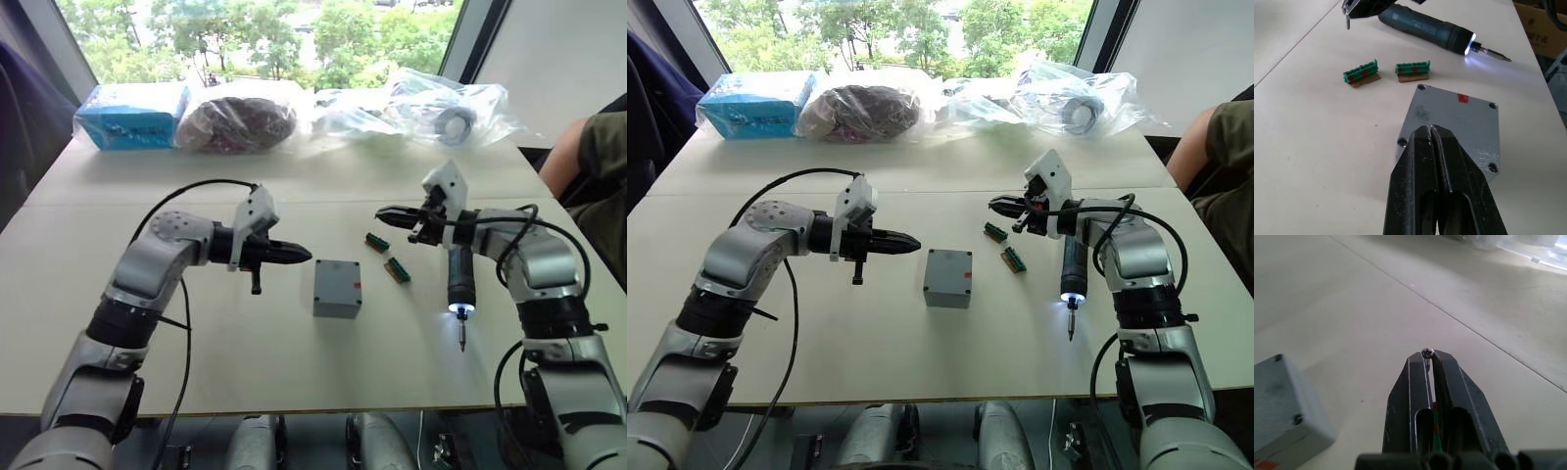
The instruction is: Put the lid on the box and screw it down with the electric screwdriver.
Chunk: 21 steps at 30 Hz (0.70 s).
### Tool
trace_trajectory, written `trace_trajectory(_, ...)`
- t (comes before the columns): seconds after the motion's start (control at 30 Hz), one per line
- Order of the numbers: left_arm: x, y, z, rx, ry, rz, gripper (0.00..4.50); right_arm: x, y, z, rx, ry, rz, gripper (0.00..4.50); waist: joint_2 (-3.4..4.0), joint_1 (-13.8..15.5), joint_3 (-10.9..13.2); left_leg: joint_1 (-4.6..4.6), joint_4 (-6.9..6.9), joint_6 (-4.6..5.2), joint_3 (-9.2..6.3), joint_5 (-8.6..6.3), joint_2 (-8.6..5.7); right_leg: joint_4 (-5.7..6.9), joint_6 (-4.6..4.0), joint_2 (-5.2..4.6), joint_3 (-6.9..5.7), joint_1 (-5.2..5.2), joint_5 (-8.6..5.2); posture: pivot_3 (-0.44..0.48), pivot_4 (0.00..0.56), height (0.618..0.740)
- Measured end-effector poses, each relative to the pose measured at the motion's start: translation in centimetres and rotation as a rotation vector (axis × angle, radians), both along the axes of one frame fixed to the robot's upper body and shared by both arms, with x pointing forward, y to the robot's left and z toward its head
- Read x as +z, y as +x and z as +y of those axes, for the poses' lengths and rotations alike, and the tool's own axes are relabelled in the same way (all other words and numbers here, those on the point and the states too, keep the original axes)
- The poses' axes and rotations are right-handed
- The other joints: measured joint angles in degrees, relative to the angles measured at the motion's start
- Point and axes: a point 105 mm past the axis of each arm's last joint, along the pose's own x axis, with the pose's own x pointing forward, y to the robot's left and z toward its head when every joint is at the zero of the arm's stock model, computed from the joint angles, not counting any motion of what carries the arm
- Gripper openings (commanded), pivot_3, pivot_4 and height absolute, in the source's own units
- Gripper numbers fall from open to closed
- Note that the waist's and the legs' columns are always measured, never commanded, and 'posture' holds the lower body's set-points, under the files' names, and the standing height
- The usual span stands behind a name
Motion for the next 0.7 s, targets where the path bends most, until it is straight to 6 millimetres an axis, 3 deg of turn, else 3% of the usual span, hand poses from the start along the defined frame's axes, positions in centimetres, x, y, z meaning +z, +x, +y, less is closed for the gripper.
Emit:
trace_trajectory(0.13,0.3,-1.2,-0.2,-0.064,0.021,-0.008,0.0,-1.0,-1.8,0.8,0.004,-0.01,0.022,0.07,0.0,0.0,0.0,0.01,0.05,-0.02,0.0,0.01,-0.01,0.03,-0.01,0.0,0.0,0.0,0.01,0.0,0.15,0.74)
trace_trajectory(0.33,-0.3,-1.3,-0.5,-0.083,0.04,0.004,0.0,-2.4,-3.1,1.5,0.005,-0.009,0.066,0.07,0.0,0.2,0.0,0.0,0.05,-0.02,0.01,0.01,-0.03,0.01,-0.01,0.0,0.01,0.01,0.0,0.0,0.15,0.74)
trace_trajectory(0.7,-1.0,-0.9,-0.3,-0.066,0.061,0.012,0.0,-3.3,-3.7,2.1,0.011,-0.014,0.095,0.07,0.0,0.1,0.0,0.0,0.05,-0.02,-0.01,0.01,-0.02,0.01,-0.01,0.01,0.01,0.01,0.0,0.0,0.15,0.74)
